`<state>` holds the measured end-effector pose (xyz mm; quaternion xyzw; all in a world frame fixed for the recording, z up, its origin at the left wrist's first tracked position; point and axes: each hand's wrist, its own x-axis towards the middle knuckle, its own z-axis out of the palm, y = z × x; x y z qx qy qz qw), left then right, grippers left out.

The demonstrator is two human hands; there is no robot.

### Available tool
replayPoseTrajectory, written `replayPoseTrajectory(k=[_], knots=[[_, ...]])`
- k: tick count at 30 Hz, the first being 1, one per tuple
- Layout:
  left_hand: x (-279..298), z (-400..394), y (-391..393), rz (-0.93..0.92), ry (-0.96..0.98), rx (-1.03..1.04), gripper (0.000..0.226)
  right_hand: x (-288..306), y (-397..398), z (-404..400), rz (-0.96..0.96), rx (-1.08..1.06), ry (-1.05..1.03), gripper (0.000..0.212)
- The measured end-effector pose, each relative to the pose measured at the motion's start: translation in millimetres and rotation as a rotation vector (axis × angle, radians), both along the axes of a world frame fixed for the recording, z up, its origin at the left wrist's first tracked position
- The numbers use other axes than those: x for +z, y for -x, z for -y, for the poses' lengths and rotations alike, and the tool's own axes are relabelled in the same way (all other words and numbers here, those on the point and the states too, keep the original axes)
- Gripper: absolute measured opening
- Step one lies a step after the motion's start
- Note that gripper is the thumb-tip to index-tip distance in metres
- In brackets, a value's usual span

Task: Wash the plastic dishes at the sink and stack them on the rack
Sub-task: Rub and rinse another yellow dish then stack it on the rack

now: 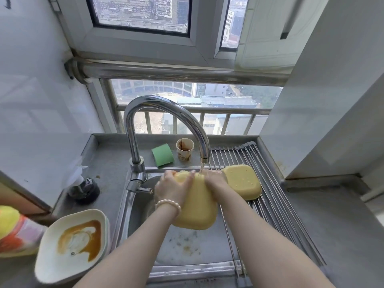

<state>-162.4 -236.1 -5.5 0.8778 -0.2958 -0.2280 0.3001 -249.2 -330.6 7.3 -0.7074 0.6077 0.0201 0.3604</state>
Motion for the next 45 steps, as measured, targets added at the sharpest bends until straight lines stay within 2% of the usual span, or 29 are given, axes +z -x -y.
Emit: replayPoseTrajectory(k=[1,2,3,5,6,8,11,12,14,16,17,18,20,21,22,23,25,26,28,31,33,35,38,40,43,45], knots=[[-4,1,7,0.151,-0.093,-0.105,0.074,2,4,1,-0.019,-0.017,-0.007,0.040],[-5,2,16,0.272,-0.136,-0.189,0.075,3,6,2,0.002,-0.068,-0.011,0.040],[-6,3,26,0.369,-0.138,-0.268,0.070,5,7,1,-0.012,-0.085,-0.025,0.038],[-4,5,39,0.493,-0.075,-0.424,0.069,2,9,-3,0.101,-0.166,-0.069,0.038],[-4,8,39,0.514,-0.047,-0.494,0.071,-3,9,-5,0.219,-0.297,-0.141,0.038],[-6,17,27,0.416,-0.034,-0.535,0.057,-9,10,-10,0.371,-0.431,-0.185,0.033],[3,30,-3,0.049,-0.137,-0.365,0.043,-23,10,-9,0.342,-0.428,-0.082,0.034],[4,32,-6,0.017,-0.154,-0.310,0.043,-26,9,-7,0.380,-0.455,-0.072,0.030],[4,28,5,0.234,-0.217,-0.360,0.045,-22,8,-10,0.393,-0.480,-0.105,0.023],[-1,20,25,0.466,-0.134,-0.440,0.043,-19,10,-10,0.417,-0.471,-0.168,0.022],[-4,17,27,0.482,-0.075,-0.461,0.042,-18,8,-9,0.419,-0.442,-0.183,0.025],[-6,19,22,0.420,-0.057,-0.451,0.042,-15,7,-9,0.410,-0.426,-0.203,0.026],[-6,27,3,0.182,-0.098,-0.358,0.045,-16,6,-6,0.479,-0.539,-0.170,0.018],[-3,30,-3,0.130,-0.136,-0.324,0.045,-14,4,-7,0.483,-0.546,-0.198,0.018],[0,31,-4,0.165,-0.163,-0.313,0.045,-17,3,-4,0.458,-0.516,-0.189,0.020],[2,29,2,0.291,-0.186,-0.347,0.045,-17,2,-1,0.456,-0.537,-0.202,0.022],[5,22,20,0.569,-0.077,-0.474,0.044,-18,2,4,0.504,-0.583,-0.252,0.021],[3,18,24,0.601,0.006,-0.534,0.043,-16,3,4,0.527,-0.591,-0.270,0.020],[1,17,16,0.483,0.023,-0.582,0.043,-14,4,2,0.550,-0.605,-0.260,0.023],[-2,23,-11,0.143,-0.132,-0.462,0.054,-15,4,-2,0.493,-0.588,-0.254,0.033],[0,23,-20,-0.002,-0.164,-0.347,0.056,-11,2,-3,0.476,-0.547,-0.279,0.037],[3,23,-21,-0.144,-0.112,-0.207,0.044,1,1,-3,0.379,-0.416,-0.253,0.036],[6,24,-21,-0.368,-0.029,-0.011,0.034,8,1,-4,0.290,-0.280,-0.025,0.025],[7,24,-21,-0.423,-0.004,0.104,0.042,10,-4,-15,0.185,-0.166,0.206,0.031],[9,26,-24,-0.372,-0.053,0.129,0.042,-5,-19,-44,0.025,-0.002,0.522,0.044],[7,23,-29,-0.385,-0.046,0.179,0.042,-10,-24,-63,0.003,0.103,0.539,0.043]])
